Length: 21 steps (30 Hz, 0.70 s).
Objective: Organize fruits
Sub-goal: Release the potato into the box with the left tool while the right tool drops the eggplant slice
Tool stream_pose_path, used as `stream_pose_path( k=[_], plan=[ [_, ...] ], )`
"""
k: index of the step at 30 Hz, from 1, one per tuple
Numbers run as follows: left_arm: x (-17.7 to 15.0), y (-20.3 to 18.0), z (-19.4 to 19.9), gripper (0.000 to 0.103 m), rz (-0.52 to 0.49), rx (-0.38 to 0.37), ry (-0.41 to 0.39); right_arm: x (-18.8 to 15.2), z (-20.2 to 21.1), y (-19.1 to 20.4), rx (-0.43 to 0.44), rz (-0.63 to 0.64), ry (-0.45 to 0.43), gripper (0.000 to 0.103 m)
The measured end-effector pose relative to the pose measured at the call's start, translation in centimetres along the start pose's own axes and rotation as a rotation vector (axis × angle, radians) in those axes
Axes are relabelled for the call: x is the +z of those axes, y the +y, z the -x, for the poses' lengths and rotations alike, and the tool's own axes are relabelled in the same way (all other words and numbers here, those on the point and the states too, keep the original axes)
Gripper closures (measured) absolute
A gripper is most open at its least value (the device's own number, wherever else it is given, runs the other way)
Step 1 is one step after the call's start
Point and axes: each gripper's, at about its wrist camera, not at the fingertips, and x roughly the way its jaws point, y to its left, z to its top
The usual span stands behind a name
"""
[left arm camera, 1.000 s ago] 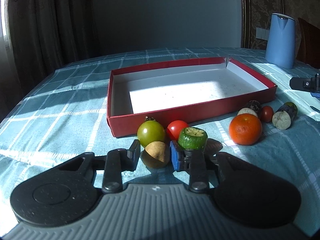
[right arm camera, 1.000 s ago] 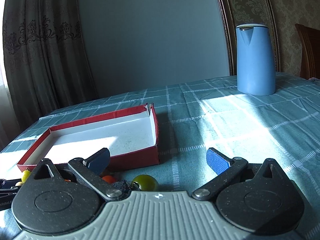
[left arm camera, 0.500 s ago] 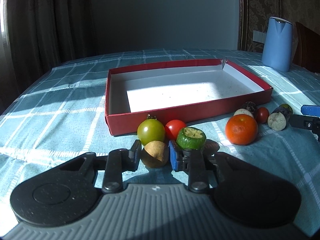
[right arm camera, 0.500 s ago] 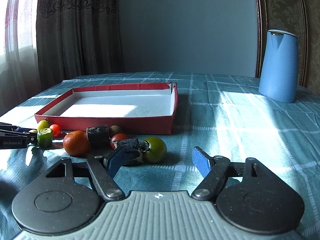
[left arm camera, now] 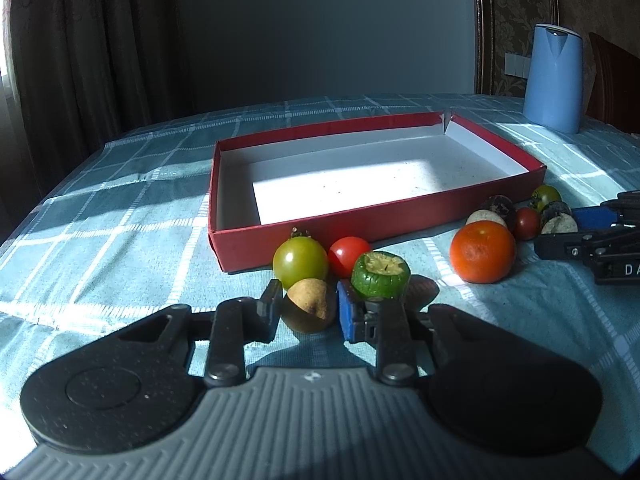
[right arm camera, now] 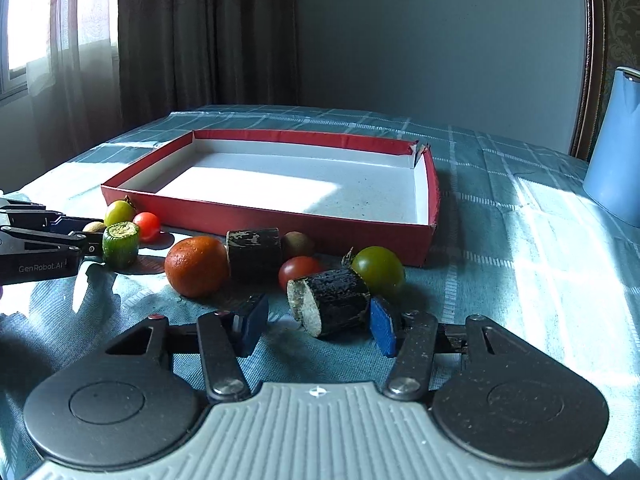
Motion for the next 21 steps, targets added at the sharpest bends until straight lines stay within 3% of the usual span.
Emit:
stream_pose_path(
  k=[1,5,21],
  plan=[
    [0.0,0.0,0.0,0.078,0.0,-0.002,0.0,0.1,-0.1,-0.3,-0.01,-0.019,0.004,0.059],
    [-0.1,-0.1,0.0,0.078,-0.009,0.001,0.0,0.0,0.1,-1.4,0.03,-0.083,-0.001,0.06],
    [-0.3,-0.9,1.7,0.078,-0.056,0.004,-0.062,0.4,1.9,-0.7,0.026,-0.044,-0.069,0.061]
  ],
)
